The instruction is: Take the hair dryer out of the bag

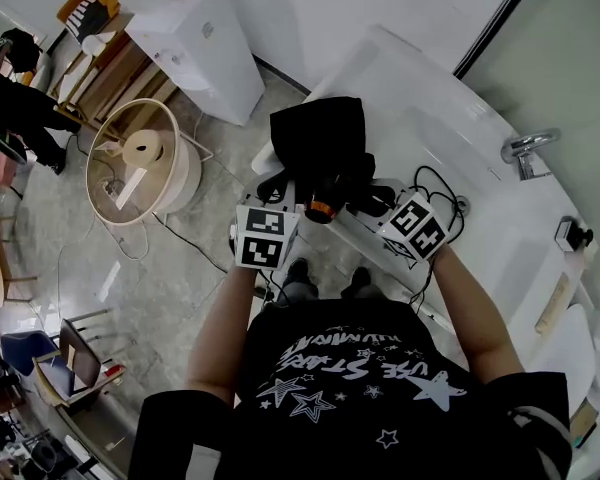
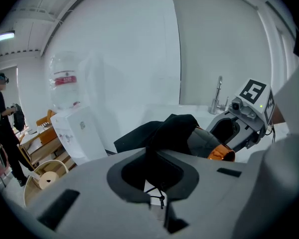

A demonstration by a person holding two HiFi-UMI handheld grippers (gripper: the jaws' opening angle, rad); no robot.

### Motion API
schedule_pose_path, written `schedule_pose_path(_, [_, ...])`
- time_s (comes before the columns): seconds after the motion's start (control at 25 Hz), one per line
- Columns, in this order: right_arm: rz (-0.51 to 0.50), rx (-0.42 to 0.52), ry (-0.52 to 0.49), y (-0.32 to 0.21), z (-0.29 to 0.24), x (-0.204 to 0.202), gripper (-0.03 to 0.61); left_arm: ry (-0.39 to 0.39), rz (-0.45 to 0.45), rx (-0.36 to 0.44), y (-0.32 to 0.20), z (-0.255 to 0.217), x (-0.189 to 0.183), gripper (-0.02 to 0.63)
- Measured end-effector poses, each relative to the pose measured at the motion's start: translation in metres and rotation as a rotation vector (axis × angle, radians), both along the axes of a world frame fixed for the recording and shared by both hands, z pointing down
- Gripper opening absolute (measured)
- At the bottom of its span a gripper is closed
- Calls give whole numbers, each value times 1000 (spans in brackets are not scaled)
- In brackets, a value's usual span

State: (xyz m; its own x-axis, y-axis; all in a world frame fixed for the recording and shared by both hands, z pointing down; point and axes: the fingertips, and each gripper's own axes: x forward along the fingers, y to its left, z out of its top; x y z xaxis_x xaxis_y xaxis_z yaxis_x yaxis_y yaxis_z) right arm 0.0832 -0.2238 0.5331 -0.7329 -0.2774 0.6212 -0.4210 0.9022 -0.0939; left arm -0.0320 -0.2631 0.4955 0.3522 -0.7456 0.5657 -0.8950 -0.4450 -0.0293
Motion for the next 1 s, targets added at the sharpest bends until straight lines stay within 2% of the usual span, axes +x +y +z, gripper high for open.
schedule_pose_path(0.72, [-12,-4,-84,69,-24,8,178,6,26,-4,1,-4,16,18])
schedule_pose_path(1.0, [24,7,-107,87,-34,19,178,24,57,-9,0,-3,28,18])
